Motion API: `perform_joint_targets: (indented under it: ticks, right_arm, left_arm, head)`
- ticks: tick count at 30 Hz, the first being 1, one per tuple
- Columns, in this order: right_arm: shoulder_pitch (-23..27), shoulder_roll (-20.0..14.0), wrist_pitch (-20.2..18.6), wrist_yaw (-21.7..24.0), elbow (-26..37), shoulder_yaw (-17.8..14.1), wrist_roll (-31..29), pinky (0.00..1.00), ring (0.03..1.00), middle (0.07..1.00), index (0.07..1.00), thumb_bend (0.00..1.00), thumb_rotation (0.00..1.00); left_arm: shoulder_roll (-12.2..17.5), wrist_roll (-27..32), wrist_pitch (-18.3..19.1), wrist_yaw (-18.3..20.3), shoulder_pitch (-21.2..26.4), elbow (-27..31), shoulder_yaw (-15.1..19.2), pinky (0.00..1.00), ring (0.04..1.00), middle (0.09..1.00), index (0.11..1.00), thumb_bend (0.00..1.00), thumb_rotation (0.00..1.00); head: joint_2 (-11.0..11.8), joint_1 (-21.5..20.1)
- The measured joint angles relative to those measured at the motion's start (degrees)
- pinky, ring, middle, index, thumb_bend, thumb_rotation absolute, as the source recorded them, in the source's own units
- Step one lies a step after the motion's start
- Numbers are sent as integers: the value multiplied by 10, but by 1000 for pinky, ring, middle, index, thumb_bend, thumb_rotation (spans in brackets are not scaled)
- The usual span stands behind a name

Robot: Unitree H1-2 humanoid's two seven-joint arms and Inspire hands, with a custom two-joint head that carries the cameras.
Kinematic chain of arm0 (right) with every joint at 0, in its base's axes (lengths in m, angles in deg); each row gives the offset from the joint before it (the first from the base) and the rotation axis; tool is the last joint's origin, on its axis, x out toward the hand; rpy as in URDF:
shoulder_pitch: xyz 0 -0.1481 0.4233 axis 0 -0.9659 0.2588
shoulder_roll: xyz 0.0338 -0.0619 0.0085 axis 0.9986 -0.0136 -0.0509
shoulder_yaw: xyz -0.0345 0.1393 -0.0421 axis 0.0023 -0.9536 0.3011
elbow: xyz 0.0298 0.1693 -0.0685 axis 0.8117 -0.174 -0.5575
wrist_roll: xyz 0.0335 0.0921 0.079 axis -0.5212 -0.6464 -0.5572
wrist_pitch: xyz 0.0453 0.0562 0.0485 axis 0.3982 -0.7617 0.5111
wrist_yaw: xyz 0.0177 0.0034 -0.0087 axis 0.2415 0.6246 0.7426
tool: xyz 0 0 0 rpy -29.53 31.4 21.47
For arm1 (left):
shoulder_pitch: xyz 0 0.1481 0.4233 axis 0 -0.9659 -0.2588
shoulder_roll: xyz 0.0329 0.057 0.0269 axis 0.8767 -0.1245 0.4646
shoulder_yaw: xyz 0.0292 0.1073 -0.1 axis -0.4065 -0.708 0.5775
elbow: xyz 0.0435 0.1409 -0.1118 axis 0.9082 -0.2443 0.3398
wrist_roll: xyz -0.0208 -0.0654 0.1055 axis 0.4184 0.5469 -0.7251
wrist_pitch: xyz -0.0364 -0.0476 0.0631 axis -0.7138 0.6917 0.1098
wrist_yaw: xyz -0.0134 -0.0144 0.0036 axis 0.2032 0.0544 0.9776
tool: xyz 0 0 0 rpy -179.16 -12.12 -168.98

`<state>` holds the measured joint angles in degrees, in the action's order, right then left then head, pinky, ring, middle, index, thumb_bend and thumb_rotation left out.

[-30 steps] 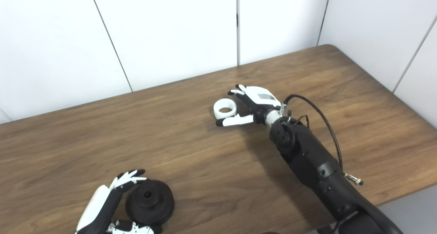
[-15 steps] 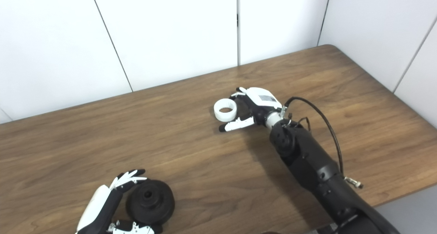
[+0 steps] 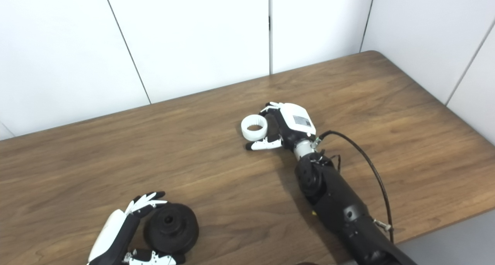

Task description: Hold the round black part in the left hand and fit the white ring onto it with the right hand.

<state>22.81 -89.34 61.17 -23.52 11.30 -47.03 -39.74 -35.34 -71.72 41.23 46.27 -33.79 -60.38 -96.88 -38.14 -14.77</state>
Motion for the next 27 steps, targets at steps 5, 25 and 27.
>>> perform_joint_targets:
  ticks: [5,25,27]
  right_arm:
    - [0,1,17,-18,-12,0,-7,913,881,850,625,719,360]
    - [3,6,75,-70,-19,0,-11,904,848,784,485,512,143]
    - [3,6,78,-73,-19,1,-9,901,845,783,484,512,144]
  left_arm:
    - [0,-1,0,0,0,0,0,1000,959,905,578,871,187]
    - [-2,-2,1,1,0,1,0,1000,955,904,573,871,188]
    - [-2,-2,1,1,0,1,0,1000,955,904,573,869,188]
  head:
    - [-3,3]
    - [-8,4]
    - [-8,4]
